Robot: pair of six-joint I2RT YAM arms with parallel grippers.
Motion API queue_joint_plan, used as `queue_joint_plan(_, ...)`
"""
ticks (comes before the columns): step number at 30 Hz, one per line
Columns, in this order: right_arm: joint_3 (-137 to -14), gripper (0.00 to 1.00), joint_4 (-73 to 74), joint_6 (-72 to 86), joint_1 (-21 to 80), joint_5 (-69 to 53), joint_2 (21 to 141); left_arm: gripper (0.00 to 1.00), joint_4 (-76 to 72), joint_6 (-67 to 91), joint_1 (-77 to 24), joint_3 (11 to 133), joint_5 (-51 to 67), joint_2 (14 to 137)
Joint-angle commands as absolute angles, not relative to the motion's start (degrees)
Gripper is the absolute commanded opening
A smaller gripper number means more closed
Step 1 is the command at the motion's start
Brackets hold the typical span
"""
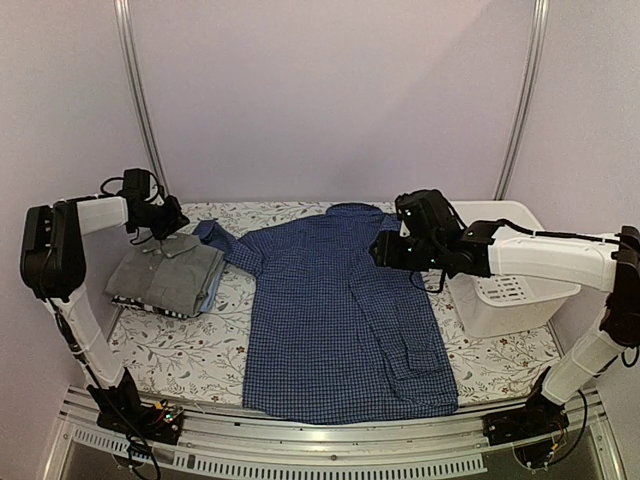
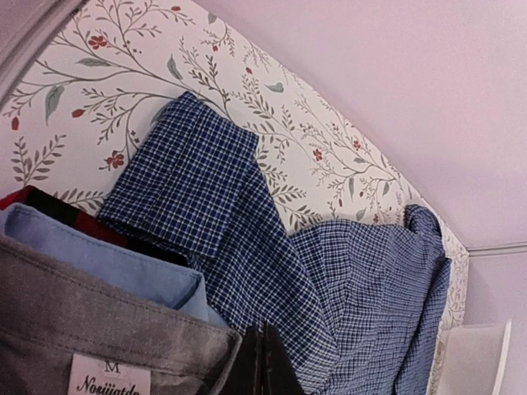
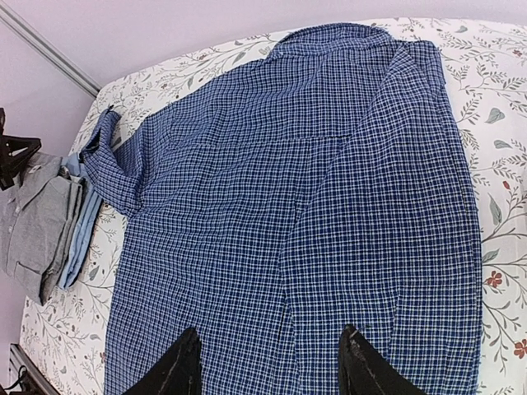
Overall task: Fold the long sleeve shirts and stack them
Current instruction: Pick up the sleeve from the corner of the board.
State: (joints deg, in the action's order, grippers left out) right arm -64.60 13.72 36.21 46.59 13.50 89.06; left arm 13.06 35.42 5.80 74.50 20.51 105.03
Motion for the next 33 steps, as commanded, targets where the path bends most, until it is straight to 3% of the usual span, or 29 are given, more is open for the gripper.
queue_joint_plan(1, -65.6, 0.54, 13.4, 36.4, 47.2, 14.6, 87.0, 0.00, 13.0, 32.6, 6.3, 77.5, 21.2, 105.1)
queue_joint_plan(3, -65.5, 0.54, 13.4, 36.5, 47.2, 14.5, 86.7, 0.04, 14.9, 30.4, 6.1, 79.6, 20.1, 107.1)
queue_joint_plan(7, -65.1, 0.55, 13.7, 36.4, 47.3, 14.9, 86.1, 0.32, 19.7, 25.2, 3.6, 85.5, 16.1, 112.3)
queue_joint_plan(10, -64.9, 0.56, 14.0, 36.5, 47.3, 15.0, 86.0, 0.43, 21.1, 23.4, 0.5, 88.3, 11.3, 115.1)
queue_joint_plan(19, -63.1, 0.56, 13.9, 36.8, 47.3, 14.3, 84.3, 0.62, 31.5, 18.6, -6.4, 104.5, -7.6, 128.6)
queue_joint_plan(28, -62.6, 0.56, 14.6, 35.7, 47.3, 14.7, 83.3, 0.62, 36.9, 19.8, -10.4, 113.3, -10.0, 136.1)
queue_joint_plan(32, -62.3, 0.56, 14.6, 35.5, 47.3, 14.3, 82.8, 0.48, 36.1, 21.2, -10.5, 112.2, -9.5, 135.5)
queue_joint_plan(33, -62.2, 0.56, 14.6, 35.5, 47.3, 14.3, 82.6, 0.40, 35.9, 21.2, -10.5, 112.0, -9.4, 135.2)
